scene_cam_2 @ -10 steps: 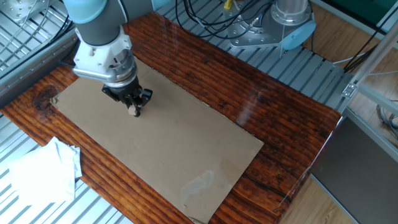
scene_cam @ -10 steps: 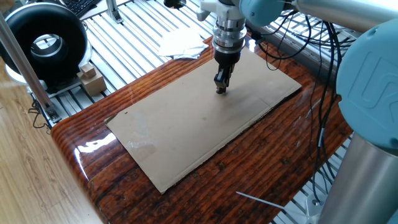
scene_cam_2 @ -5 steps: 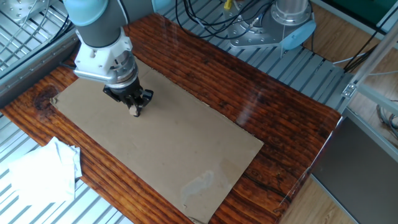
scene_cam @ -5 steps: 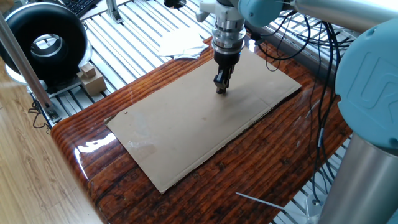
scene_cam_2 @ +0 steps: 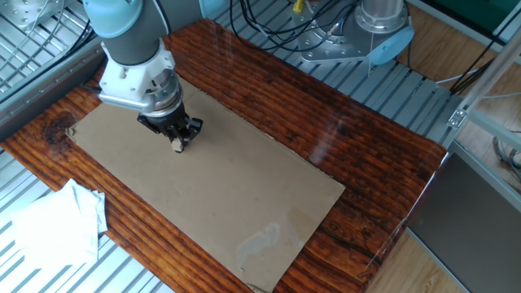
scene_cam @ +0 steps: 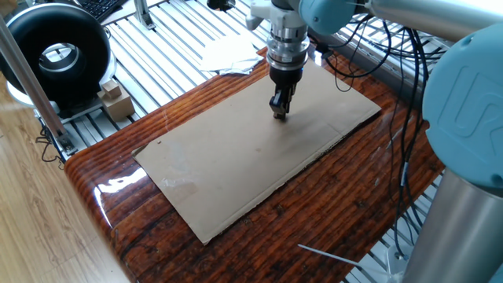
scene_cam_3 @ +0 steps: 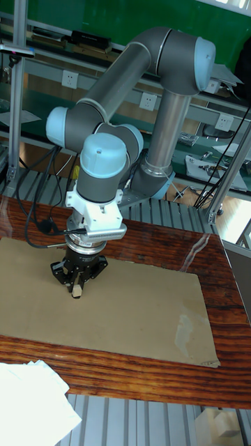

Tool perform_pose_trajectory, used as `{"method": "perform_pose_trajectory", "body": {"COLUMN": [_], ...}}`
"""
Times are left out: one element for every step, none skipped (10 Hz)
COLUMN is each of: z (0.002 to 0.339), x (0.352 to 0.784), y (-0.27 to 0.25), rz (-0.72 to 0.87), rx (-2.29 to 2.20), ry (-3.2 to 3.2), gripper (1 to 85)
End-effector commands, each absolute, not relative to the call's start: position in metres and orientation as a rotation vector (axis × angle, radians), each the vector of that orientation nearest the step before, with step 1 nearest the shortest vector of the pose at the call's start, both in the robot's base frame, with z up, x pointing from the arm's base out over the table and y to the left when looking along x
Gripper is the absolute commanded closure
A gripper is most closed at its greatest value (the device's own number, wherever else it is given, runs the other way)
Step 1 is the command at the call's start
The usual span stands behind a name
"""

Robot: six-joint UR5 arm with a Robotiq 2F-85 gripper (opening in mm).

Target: Grab the block and place it at the designated location

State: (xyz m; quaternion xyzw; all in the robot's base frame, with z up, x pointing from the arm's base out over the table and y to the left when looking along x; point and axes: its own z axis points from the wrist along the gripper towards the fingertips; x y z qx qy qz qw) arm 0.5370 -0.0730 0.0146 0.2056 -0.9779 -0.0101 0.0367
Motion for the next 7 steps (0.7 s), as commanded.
{"method": "perform_pose_trajectory", "body": {"z": [0.0147,0.0138,0.0139,0.0141,0.0142,0.0138,0.0136], "x": [0.539,0.5409,0.5423,0.5424,0.5421,0.5423,0.5428], "y": [-0.0706,-0.0701,-0.069,-0.0698,-0.0713,-0.0713,-0.0705], "rz": [-0.043,-0.042,-0.044,-0.039,-0.032,-0.032,-0.037], "rx": [0.619,0.62,0.618,0.618,0.62,0.62,0.62], "ry": [-3.01,-3.014,-3.016,-3.016,-3.015,-3.015,-3.017], "gripper": [84.3,84.3,84.3,84.3,84.3,84.3,84.3]}}
